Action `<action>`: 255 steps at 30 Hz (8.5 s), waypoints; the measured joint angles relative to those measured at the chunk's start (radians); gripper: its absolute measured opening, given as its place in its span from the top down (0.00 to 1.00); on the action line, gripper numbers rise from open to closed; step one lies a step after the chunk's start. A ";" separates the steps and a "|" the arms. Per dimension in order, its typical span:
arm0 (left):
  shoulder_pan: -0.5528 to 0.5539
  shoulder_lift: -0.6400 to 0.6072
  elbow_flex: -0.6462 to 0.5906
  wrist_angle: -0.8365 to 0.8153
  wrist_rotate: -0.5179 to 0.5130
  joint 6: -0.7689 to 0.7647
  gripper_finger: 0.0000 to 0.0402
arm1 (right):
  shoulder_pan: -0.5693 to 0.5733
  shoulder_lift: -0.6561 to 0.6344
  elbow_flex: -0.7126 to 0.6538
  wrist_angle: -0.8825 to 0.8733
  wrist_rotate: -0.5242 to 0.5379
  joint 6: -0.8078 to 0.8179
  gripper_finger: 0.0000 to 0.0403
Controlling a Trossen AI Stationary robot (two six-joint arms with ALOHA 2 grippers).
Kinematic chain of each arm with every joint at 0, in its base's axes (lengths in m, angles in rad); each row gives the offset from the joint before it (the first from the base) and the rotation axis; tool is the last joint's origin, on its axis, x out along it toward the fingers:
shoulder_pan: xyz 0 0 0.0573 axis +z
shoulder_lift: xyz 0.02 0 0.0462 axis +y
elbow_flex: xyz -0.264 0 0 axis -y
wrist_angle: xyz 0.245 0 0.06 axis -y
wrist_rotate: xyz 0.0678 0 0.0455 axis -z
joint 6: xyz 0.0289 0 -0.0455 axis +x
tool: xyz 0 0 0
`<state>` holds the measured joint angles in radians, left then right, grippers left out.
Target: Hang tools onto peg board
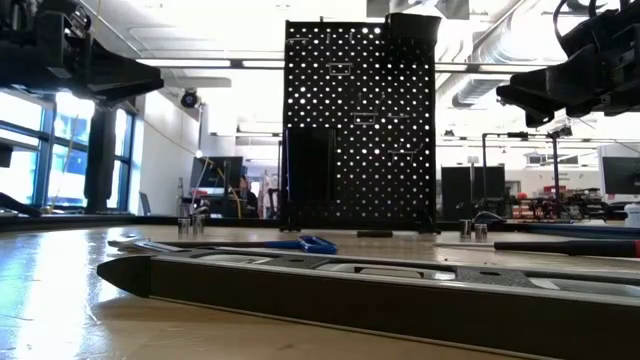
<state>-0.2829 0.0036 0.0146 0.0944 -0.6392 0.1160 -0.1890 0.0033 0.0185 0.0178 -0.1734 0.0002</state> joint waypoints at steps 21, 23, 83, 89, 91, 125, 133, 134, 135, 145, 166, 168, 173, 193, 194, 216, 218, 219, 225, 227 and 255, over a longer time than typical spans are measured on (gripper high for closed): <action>0.001 0.000 0.000 0.022 0.001 -0.015 0.58 | 0.000 0.000 0.000 0.000 0.000 0.000 0.64; 0.001 0.000 0.000 0.075 0.033 -0.075 0.58 | 0.000 0.000 0.000 0.000 0.000 0.000 0.64; -0.056 0.704 0.192 0.200 0.053 -0.273 0.58 | 0.000 0.003 0.000 0.000 0.000 0.000 0.64; -0.010 0.763 0.084 0.450 0.047 -0.220 0.58 | 0.000 0.003 0.000 0.000 0.000 0.000 0.64; -0.005 0.779 0.086 0.459 0.057 -0.180 0.58 | 0.000 0.003 0.000 0.000 0.000 0.000 0.64; 0.306 0.809 0.262 -0.357 0.178 -0.307 0.55 | 0.000 0.003 0.000 0.000 0.001 0.000 0.64; 0.457 0.809 0.068 -0.057 0.259 -0.264 0.55 | 0.000 0.003 0.000 0.000 0.001 0.000 0.64; 0.474 0.809 0.057 -0.030 0.260 -0.267 0.55 | 0.000 0.003 0.000 0.000 0.000 0.000 0.64; 0.492 0.810 0.048 -0.005 0.277 -0.268 0.55 | 0.000 0.003 0.000 0.000 0.001 0.000 0.64; 0.625 0.864 0.029 0.106 0.433 -0.229 0.55 | 0.000 0.003 0.000 0.000 0.001 0.000 0.64; 0.677 1.332 0.048 0.500 0.526 -0.182 0.59 | 0.000 0.003 0.000 0.000 0.000 0.000 0.64; 0.677 1.356 0.048 0.531 0.521 -0.181 0.61 | 0.000 0.003 0.000 0.000 0.001 0.000 0.64; 0.676 1.383 0.051 0.537 0.509 -0.167 0.70 | 0.000 0.003 0.000 0.000 0.001 0.000 0.64; 0.660 1.358 0.052 0.469 0.522 -0.189 0.86 | 0.000 0.003 0.000 0.000 0.001 0.000 0.64; 0.654 1.347 0.054 0.450 0.522 -0.198 0.86 | 0.000 0.003 0.000 0.000 0.001 0.000 0.64; 0.427 1.000 0.530 -0.255 0.522 -0.158 0.86 | 0.000 0.003 0.000 0.000 0.004 0.000 0.64; 0.418 1.000 0.572 -0.205 0.519 -0.124 0.86 | 0.000 0.003 0.000 0.000 0.004 0.000 0.64; 0.415 1.006 0.595 -0.165 0.517 -0.107 0.86 | 0.000 0.003 0.000 0.000 0.004 0.000 0.64; 0.414 1.094 0.745 0.015 0.513 0.024 0.86 | 0.000 0.004 0.000 0.000 0.003 0.000 0.64; 0.415 1.143 0.808 0.043 0.503 0.074 0.86 | 0.000 0.003 0.000 0.000 0.003 0.000 0.64; 0.511 1.601 1.483 -0.124 0.535 0.340 0.86 | 0.000 0.003 0.000 0.000 0.000 0.000 0.64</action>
<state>0.2278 1.6046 1.4975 -0.0292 -0.1041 0.4562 -0.1891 0.0066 0.0185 0.0177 -0.1734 0.0003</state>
